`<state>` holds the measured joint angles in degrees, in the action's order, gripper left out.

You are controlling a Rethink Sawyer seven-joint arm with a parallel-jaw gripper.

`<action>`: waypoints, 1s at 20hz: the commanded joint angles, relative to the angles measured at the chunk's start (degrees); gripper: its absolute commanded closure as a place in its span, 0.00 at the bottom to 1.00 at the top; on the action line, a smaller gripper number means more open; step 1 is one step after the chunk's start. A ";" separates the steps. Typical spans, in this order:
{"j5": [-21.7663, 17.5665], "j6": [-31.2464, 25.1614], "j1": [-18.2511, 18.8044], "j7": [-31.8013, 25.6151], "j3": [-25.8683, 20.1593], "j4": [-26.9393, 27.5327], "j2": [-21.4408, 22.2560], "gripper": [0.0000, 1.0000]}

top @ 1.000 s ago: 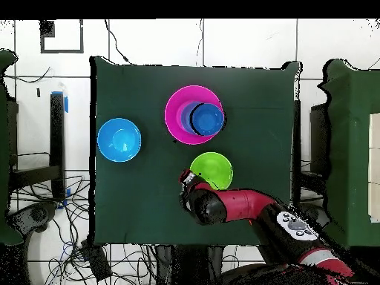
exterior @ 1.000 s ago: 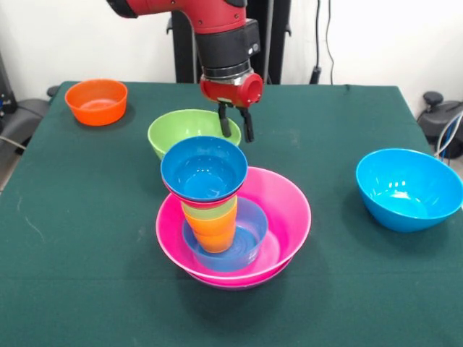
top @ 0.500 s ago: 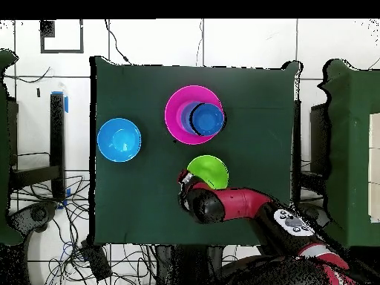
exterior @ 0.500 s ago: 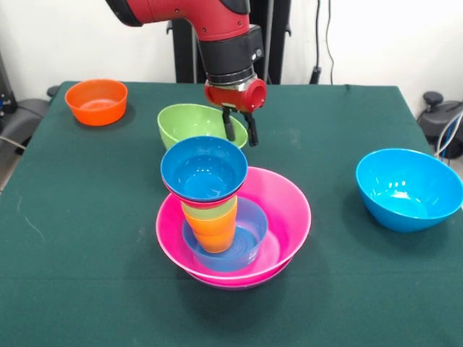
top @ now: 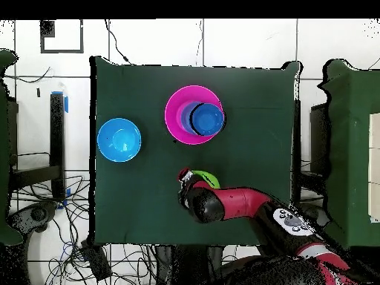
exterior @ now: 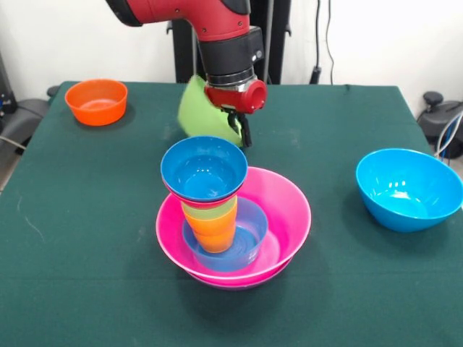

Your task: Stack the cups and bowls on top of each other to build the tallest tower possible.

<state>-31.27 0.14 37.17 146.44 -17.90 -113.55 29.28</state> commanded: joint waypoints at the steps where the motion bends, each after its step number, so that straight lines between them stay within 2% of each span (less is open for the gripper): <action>1: -3.71 -1.46 1.52 -3.27 -3.24 3.80 -0.17 1.00; 7: -3.21 -2.52 2.41 -3.44 -4.24 3.13 1.61 1.00; 12: -2.02 -4.02 2.67 -2.94 -4.50 0.60 5.10 1.00; 16: 0.12 -7.28 3.98 -2.90 -6.06 -3.65 11.11 1.00; 20: 3.79 -11.66 6.30 -2.75 -9.62 -8.87 18.33 1.00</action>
<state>-30.58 -2.83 42.28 146.44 -20.18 -115.74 38.86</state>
